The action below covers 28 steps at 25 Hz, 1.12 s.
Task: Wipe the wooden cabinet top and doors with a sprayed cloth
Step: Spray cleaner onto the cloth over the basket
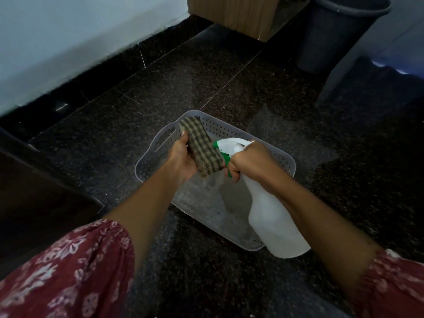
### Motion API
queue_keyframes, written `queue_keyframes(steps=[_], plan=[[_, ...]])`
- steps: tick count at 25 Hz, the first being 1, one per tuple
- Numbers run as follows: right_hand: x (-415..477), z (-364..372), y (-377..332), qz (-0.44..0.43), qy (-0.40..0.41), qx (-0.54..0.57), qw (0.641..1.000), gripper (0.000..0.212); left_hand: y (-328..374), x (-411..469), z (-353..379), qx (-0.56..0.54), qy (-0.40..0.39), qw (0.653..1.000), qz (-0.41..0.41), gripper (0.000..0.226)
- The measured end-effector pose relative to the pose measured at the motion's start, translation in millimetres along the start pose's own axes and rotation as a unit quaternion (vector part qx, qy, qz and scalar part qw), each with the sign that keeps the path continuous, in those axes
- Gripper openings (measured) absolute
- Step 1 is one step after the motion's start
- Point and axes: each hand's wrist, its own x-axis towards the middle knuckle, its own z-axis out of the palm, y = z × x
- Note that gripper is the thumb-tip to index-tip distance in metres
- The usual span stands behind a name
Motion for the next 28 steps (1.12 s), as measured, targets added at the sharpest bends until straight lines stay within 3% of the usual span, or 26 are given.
queue_keyframes(steps=[2,3,7,11,22,26,28], plan=[[12,2,5,-0.024,0.012,-0.001,1.0,0.096,0,0,0,0.005,0.0,1.0,-0.004,0.059],[8,0,3,-0.021,0.013,-0.003,1.0,0.093,0,0,1,0.008,-0.002,1.0,-0.005,0.059],[-3,-10,-3,0.001,0.038,0.008,0.999,0.043,0,-5,1,0.039,-0.008,0.999,-0.014,0.055],[0,-7,-1,-0.019,0.041,0.013,0.999,0.064,-2,-8,1,0.067,-0.027,0.997,-0.028,0.055],[13,-1,7,-0.028,0.044,0.051,0.997,0.07,0,-12,3,0.045,-0.03,0.998,-0.022,0.055],[14,1,13,-0.064,0.036,0.1,0.992,0.084,2,-12,5,0.035,-0.027,0.999,-0.012,0.055],[11,-4,13,-0.091,0.059,0.139,0.984,0.069,1,-10,4,0.032,-0.025,0.999,-0.011,0.054]])
